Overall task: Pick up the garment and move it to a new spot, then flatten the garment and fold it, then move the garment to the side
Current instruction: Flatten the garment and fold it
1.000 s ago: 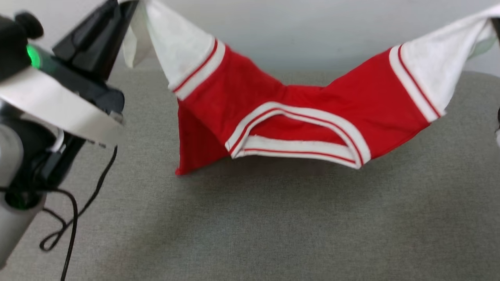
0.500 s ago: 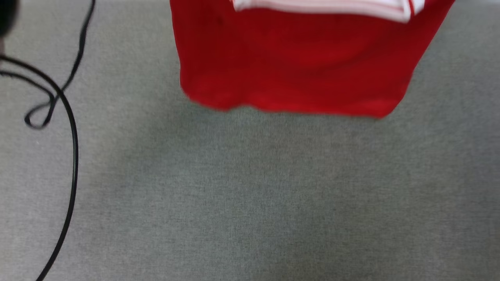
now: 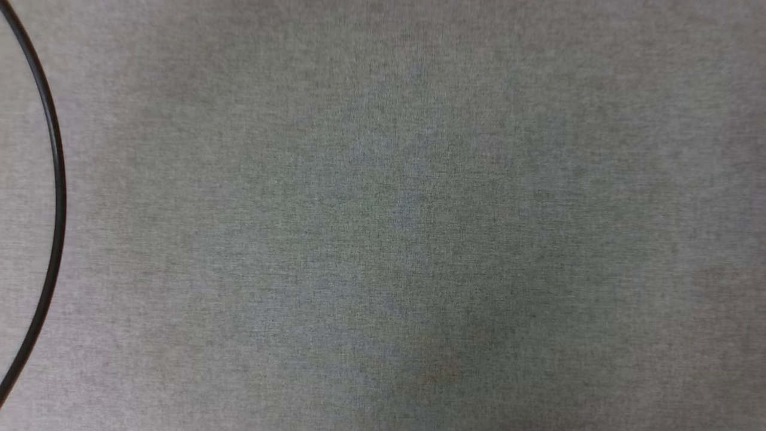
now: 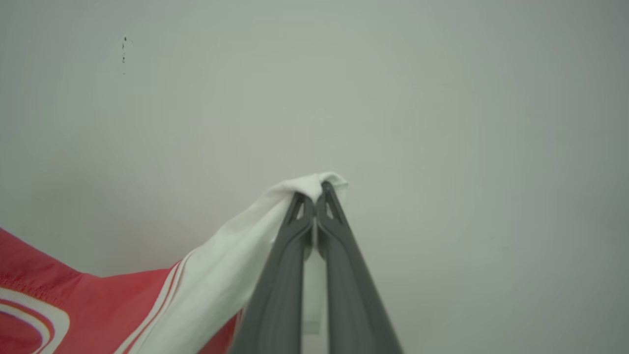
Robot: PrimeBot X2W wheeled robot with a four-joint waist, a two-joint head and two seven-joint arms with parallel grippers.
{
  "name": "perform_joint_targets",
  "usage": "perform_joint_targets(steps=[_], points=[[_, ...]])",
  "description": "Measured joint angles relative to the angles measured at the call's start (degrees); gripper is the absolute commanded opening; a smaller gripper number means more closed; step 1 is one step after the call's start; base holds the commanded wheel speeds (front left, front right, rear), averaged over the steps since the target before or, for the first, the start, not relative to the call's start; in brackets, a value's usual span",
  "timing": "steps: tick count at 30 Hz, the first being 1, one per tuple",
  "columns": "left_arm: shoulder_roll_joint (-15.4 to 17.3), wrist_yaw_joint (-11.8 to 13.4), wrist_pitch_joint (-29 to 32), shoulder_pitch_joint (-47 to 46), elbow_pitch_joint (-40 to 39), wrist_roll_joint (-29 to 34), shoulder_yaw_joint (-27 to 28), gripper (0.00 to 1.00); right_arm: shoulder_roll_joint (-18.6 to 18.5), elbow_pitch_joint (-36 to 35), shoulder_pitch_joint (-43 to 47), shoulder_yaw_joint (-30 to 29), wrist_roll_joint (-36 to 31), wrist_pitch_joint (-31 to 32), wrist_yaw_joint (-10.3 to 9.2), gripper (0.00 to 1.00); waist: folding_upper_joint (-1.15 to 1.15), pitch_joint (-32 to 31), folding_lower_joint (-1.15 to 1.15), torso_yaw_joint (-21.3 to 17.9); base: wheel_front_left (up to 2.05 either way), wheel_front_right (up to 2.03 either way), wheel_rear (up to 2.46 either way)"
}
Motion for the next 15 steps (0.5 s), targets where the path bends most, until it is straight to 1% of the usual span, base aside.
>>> perform_joint_targets(steps=[3, 8, 11, 15], points=[[-1.0, -0.9, -1.4, -1.9, 3.6, -0.1, -0.1, 0.00, 0.5, 4.0, -3.2, 0.7, -0.8, -1.5, 0.00, 0.00, 0.00, 1.7, 0.00, 0.1, 0.00, 0.00, 0.00], [-1.6, -2.1, -4.0, -0.9, 7.9, -0.5, -1.1, 0.00, 1.2, 9.0, -2.7, 2.9, -0.4, -5.1, 0.01, 0.00, 0.00, 3.4, 0.00, 0.2, 0.00, 0.00, 0.00], [-1.2, -2.5, -5.9, 2.5, 9.2, -1.3, -1.7, 0.00, 1.2, 10.7, 0.0, 4.2, 0.9, -7.3, 0.00, 0.00, 0.00, 3.3, 0.00, 0.0, 0.00, 0.00, 0.00], [-0.1, -2.9, -9.0, 10.0, 9.5, -2.8, -2.1, 0.00, 0.5, 11.3, 7.1, 6.7, 2.7, -10.6, 0.00, 0.00, 0.00, 1.9, -0.01, -0.2, 0.00, 0.00, 0.00]])
